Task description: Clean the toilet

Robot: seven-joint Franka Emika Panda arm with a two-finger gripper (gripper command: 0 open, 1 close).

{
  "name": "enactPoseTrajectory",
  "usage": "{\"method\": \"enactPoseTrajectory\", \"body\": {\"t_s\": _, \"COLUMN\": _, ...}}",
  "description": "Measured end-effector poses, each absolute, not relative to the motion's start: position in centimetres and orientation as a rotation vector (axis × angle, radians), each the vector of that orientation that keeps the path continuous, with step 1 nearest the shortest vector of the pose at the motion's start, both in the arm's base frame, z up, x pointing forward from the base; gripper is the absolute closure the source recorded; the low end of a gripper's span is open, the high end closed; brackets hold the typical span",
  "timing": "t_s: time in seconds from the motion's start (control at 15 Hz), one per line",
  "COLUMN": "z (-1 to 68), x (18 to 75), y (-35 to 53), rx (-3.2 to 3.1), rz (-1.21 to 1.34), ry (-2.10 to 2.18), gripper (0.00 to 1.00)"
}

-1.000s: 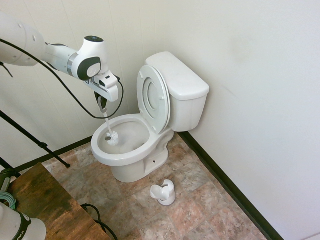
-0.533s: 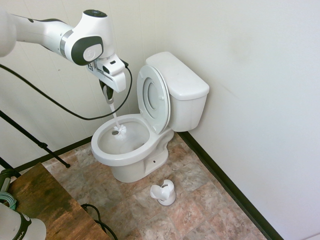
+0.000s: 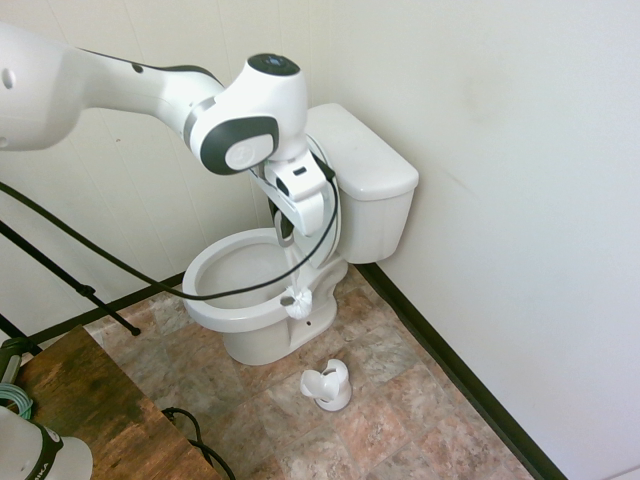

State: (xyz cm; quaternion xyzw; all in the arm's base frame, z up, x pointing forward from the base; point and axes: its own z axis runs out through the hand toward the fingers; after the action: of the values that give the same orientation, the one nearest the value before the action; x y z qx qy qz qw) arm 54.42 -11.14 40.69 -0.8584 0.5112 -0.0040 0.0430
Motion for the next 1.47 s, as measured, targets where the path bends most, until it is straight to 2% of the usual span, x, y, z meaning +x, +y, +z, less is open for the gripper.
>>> {"method": "enactPoseTrajectory", "body": {"t_s": 0.53, "z": 27.3, "x": 55.1, "y": -17.9, "rx": -2.578, "rz": 0.177, "ry": 1.662, "gripper": 1.0}}
{"method": "enactPoseTrajectory", "body": {"t_s": 1.47, "z": 7.8, "x": 61.8, "y": -23.3, "rx": -2.439, "rz": 0.308, "ry": 1.799, "gripper": 1.0}}
